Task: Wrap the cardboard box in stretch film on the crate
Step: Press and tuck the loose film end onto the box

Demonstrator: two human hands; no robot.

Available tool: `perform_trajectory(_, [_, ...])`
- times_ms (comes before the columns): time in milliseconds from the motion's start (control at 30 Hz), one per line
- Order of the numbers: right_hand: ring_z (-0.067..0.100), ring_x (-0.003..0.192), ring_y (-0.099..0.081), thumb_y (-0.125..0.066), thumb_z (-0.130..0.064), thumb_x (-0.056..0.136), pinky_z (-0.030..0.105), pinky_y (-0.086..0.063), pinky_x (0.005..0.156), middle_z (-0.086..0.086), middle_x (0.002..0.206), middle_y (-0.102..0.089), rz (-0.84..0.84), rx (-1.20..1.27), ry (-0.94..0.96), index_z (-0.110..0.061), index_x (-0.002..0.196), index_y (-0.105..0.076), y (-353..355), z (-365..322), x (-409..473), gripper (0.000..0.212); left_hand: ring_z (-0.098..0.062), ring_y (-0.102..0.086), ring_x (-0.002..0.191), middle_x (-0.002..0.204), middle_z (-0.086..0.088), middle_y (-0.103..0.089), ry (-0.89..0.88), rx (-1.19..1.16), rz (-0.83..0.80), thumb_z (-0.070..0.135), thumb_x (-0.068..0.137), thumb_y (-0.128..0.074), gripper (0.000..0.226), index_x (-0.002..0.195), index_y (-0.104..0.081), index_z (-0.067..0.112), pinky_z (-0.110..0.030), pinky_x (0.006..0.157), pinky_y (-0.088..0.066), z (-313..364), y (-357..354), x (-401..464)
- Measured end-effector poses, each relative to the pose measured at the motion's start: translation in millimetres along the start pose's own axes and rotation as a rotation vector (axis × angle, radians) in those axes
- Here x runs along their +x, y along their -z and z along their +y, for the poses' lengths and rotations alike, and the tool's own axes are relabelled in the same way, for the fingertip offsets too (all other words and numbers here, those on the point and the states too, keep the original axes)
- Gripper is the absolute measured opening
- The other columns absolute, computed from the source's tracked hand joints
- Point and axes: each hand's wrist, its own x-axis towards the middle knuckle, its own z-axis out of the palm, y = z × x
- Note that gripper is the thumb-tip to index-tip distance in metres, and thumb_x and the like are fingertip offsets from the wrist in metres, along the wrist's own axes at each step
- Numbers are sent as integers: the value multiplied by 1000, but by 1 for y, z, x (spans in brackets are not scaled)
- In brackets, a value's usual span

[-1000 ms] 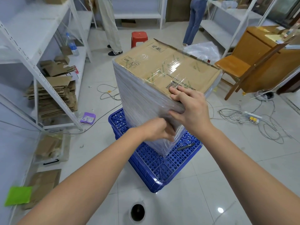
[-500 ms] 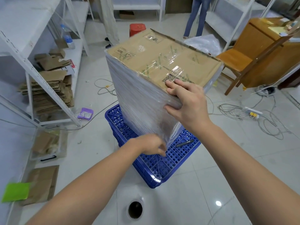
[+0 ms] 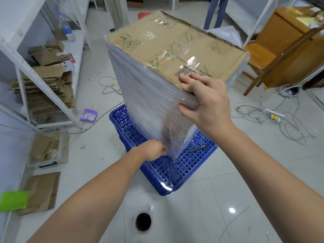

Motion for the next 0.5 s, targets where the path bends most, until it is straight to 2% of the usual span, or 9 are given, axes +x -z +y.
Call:
perform_trajectory(100, [17, 124, -56, -83, -20, 65, 32, -32, 100, -8, 116, -70, 11, 12, -7, -10, 117, -67, 0, 0, 1, 55, -20, -62, 105, 123, 2, -68, -32, -31, -70, 41, 105, -56, 30, 126, -67, 23, -37, 93, -52, 26, -17, 1])
perform_trajectory(167, [18, 124, -56, -83, -20, 65, 36, -35, 100, -8, 116, -70, 11, 13, 0, -10, 117, -67, 1, 0, -1, 55, -22, -64, 105, 123, 1, -68, 50, -95, -40, 46, 106, -50, 31, 119, -67, 23, -40, 93, -54, 35, -21, 12])
perform_trajectory(200, [18, 124, -56, -83, -20, 65, 37, -36, 100, -8, 116, -70, 12, 14, 3, -10, 117, -67, 1, 0, -2, 56, -24, -64, 105, 122, 1, -68, 83, -77, -7, 46, 108, -45, 32, 113, -68, 24, -41, 93, -54, 38, -20, 18])
perform_trajectory(300, [18, 124, -56, -83, -20, 66, 38, -36, 101, -8, 116, -70, 10, 22, -4, -10, 118, -67, 1, 0, -1, 56, -28, -63, 108, 124, -3, -65, 149, 62, 9, 40, 111, -38, 39, 120, -70, 19, -38, 91, -52, 40, -21, 30])
perform_trajectory(367, [17, 125, -55, -83, -21, 66, 37, -35, 101, -8, 116, -70, 15, 24, -8, -10, 118, -67, 1, 0, -2, 55, -33, -64, 110, 123, -13, -67, 206, 105, -54, 34, 110, -43, 38, 120, -67, 6, -39, 86, -51, 34, -31, 32])
perform_trajectory(400, [17, 125, -55, -83, -21, 67, 37, -35, 101, -8, 117, -69, 17, 23, -7, -10, 118, -67, 0, 0, -2, 55, -34, -63, 112, 124, -16, -66, 228, 106, -73, 37, 108, -46, 40, 123, -65, 5, -41, 89, -52, 29, -39, 34])
perform_trajectory(467, [17, 126, -54, -83, -21, 67, 36, -35, 101, -8, 117, -69, 19, 25, -3, -9, 118, -66, -1, 0, -3, 55, -31, -61, 114, 124, -12, -63, 268, 116, -70, 50, 104, -52, 46, 126, -64, 11, -41, 93, -53, 19, -56, 36])
perform_trajectory(500, [17, 126, -54, -83, -20, 67, 37, -35, 102, -7, 117, -69, 20, 25, 0, -9, 118, -66, -1, 1, -2, 55, -29, -62, 112, 121, -9, -64, 296, 107, -50, 56, 102, -53, 49, 123, -63, 13, -40, 89, -53, 17, -64, 40])
